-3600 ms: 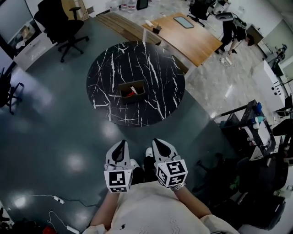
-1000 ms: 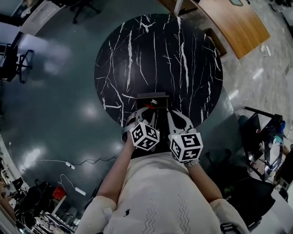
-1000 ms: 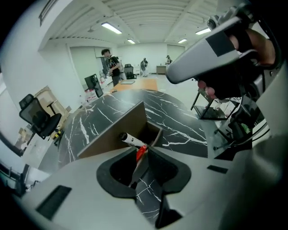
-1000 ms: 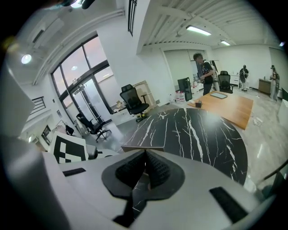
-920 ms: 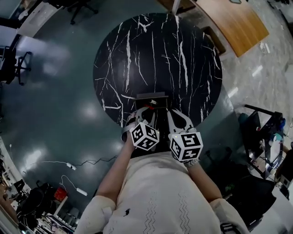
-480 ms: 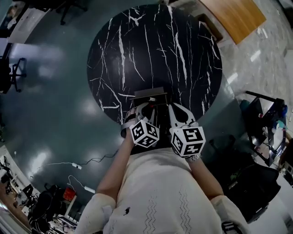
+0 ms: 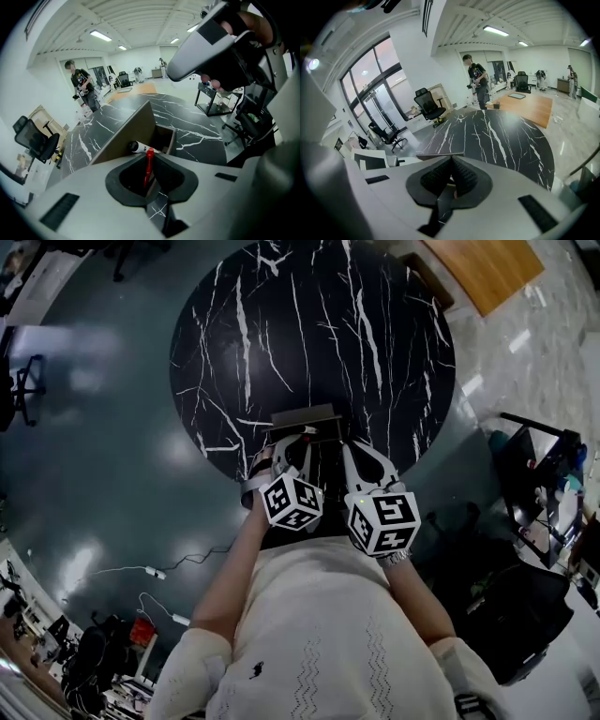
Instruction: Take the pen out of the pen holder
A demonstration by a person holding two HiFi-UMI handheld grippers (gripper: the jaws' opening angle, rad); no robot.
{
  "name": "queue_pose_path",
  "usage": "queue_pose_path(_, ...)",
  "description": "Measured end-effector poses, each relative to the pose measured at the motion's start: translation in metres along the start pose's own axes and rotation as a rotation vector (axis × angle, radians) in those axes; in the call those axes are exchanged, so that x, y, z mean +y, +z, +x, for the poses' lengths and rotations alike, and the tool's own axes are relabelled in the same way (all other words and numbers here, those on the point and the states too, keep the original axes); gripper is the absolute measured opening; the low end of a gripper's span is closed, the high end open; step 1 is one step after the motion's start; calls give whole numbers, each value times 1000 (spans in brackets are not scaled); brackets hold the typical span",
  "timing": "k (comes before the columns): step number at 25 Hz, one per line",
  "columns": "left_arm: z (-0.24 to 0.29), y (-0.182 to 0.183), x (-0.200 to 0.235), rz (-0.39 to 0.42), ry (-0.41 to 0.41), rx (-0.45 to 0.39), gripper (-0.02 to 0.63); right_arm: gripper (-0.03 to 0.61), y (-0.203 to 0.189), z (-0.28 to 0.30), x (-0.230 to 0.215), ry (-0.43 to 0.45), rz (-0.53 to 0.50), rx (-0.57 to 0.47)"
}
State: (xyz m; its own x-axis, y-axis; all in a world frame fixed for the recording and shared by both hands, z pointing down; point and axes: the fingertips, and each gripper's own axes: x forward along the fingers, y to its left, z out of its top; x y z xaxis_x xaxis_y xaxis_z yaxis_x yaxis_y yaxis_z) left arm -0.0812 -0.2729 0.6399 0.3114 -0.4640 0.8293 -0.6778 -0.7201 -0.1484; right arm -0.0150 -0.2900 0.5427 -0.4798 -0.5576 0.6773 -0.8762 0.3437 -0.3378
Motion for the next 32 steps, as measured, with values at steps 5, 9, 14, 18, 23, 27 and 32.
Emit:
queue_pose_path(5, -11, 7, 8, -19, 56, -65, 52, 17, -8, -6, 2, 8, -11, 7)
queue_pose_path(9, -24, 9, 14, -66, 91, -116, 52, 17, -9, -10, 6, 19, -28, -1)
queue_pose_path(14, -48, 9, 15, -113, 149, -142, 52, 17, -9, -20, 11, 42, -63, -9)
queue_pose_path(18, -74, 12, 18, -197, 204, -186, 52, 17, -13, -28, 13, 66, -97, -8)
queue_pose_path(23, -112, 24, 25, -325, 278, -280, 52, 17, -16, -41, 16, 96, -132, -13)
queue_pose_path(27, -141, 42, 29, -394, 308, -352, 52, 17, -18, -50, 16, 131, -168, -12)
queue_pose_path(32, -177, 71, 34, -424, 352, -437, 52, 17, -10, -63, 15, 165, -211, -42)
